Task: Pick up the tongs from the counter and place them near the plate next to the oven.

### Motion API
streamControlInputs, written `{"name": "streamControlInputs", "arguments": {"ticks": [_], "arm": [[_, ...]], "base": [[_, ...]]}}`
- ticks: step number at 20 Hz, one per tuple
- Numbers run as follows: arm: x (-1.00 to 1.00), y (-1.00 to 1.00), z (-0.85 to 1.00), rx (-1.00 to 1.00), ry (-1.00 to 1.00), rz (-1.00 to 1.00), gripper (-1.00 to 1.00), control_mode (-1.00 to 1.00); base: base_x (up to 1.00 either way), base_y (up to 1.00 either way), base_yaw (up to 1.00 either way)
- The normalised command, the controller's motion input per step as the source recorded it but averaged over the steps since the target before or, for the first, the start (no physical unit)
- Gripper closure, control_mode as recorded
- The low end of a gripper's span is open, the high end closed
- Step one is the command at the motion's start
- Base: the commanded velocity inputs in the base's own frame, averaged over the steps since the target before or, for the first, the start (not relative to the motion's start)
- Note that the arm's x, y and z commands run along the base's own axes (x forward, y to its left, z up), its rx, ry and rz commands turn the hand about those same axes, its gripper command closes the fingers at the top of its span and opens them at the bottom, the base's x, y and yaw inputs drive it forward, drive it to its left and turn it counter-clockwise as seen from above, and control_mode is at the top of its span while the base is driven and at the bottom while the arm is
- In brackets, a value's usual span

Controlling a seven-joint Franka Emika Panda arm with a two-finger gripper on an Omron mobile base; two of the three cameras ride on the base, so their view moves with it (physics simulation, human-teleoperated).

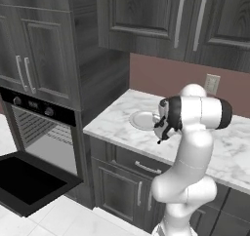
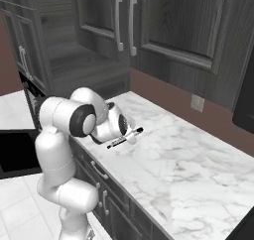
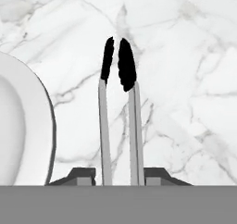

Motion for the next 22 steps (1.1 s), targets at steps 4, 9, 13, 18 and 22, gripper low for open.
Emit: {"name": "streamControlInputs", "arguments": {"ticks": [4, 9, 13, 18, 22], "arm": [[0.28, -0.10, -0.12, 0.00, 0.00, -0.07, -1.00, -1.00], [0.18, -0.01, 0.02, 0.00, 0.04, -0.03, -1.00, -1.00], [0.00, 0.09, 0.25, 0.00, 0.09, 0.00, -1.00, -1.00], [-0.18, 0.05, 0.22, 0.00, 0.15, 0.00, -1.00, -1.00], [-0.51, 0.00, 0.16, 0.00, 0.10, 0.00, -1.00, -1.00]], "base": [[0.00, 0.00, 0.00], [0.00, 0.00, 0.00], [0.00, 0.00, 0.00], [0.00, 0.00, 0.00], [0.00, 0.00, 0.00]]}}
